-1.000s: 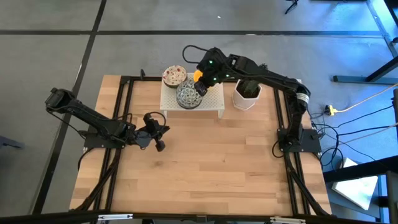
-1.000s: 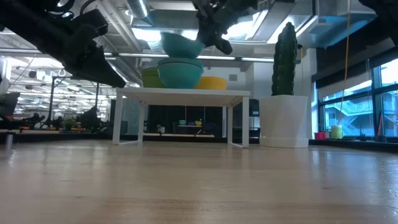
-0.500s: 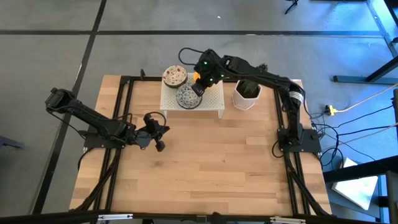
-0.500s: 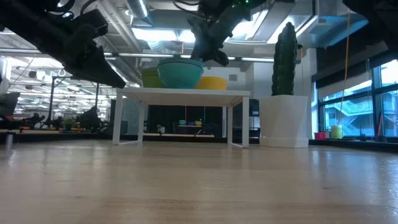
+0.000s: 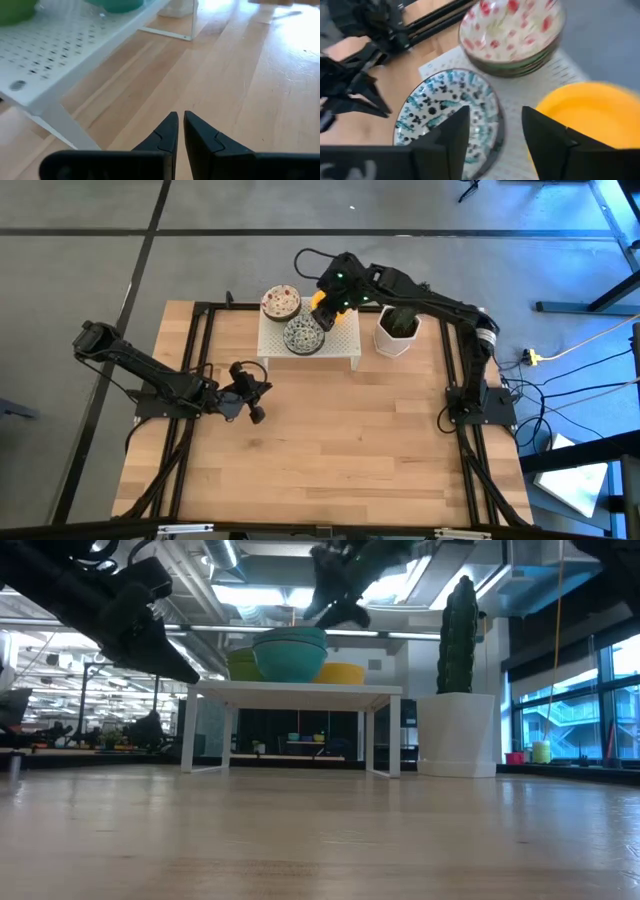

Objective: Pick & Place Mini bowls
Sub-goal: Return to Home Position

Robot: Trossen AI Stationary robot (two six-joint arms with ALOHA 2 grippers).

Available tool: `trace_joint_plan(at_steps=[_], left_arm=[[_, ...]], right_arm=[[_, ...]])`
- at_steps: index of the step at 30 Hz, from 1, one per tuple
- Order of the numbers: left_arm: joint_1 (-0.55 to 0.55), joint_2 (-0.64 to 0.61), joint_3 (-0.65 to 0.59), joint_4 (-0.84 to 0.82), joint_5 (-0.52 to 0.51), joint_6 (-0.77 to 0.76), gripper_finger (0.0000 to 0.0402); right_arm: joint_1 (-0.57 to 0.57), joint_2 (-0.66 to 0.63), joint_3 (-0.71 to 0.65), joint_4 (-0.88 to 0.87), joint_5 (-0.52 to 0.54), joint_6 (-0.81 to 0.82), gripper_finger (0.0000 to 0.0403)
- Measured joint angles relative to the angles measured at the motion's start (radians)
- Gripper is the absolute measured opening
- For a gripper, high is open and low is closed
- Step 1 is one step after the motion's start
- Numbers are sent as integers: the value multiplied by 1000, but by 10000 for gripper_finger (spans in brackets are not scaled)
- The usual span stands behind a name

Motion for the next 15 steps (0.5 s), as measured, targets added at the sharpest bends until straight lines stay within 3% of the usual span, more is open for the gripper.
trace_joint_plan(at_steps=[5, 9, 12, 15], left_arm=[[-61, -1, 0, -6, -110, 0, 26], [-115, -22, 0, -27, -162, -2, 26], [-166, -45, 0, -46, -231, -19, 26], [-229, -66, 0, -49, -327, -26, 26]], right_arm=[[73, -107, -9, -4, 180, -78, 188], [148, -183, -65, 0, 212, -106, 177], [220, -264, -184, 89, 240, -125, 166], [300, -361, -385, 290, 255, -151, 157]])
